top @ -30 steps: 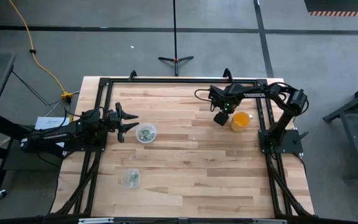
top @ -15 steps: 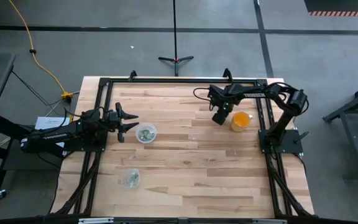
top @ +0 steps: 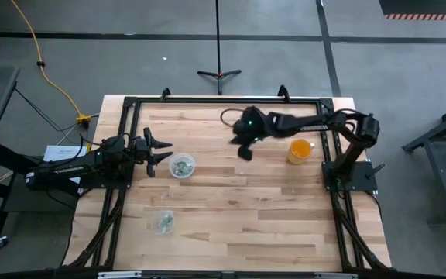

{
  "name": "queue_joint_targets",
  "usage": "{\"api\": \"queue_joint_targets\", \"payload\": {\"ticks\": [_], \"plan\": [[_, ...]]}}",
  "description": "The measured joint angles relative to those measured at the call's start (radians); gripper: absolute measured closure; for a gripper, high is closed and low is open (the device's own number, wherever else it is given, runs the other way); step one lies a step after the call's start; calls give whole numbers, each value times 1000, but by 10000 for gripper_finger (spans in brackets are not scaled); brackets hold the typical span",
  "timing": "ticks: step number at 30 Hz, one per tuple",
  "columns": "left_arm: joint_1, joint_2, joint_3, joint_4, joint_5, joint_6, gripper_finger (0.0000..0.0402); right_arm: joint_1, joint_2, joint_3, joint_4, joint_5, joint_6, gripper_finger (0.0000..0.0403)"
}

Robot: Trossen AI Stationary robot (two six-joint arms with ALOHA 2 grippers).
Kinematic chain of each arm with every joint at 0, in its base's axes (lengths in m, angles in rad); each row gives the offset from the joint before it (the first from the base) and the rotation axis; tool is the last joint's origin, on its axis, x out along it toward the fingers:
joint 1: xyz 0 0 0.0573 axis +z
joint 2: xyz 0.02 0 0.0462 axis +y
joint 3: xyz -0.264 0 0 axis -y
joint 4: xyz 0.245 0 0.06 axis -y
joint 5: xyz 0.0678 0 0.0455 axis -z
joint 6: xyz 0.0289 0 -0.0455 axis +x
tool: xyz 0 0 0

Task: Pick and place Stevia / Truvia into bins
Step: Put the stevia packet in the top transparent container, then return to Home Position

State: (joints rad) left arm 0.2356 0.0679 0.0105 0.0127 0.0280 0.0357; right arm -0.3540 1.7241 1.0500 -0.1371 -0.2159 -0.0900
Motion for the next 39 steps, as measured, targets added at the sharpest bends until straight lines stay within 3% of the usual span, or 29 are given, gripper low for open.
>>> {"api": "queue_joint_targets", "payload": {"ticks": [5, 9, 25, 39], "plan": [[0, 0, 0, -4, -13, -15, 224, 126, 34, 1, 356, -93, -66, 401], [0, 0, 0, -4, -14, -15, 224, 185, 110, 66, 442, -91, -94, 400], [0, 0, 0, -3, -13, -18, 224, 207, 499, 638, 63, -135, -103, 383], [0, 0, 0, -3, -14, -28, 224, 203, 503, 664, -5, -144, -67, 245]]}}
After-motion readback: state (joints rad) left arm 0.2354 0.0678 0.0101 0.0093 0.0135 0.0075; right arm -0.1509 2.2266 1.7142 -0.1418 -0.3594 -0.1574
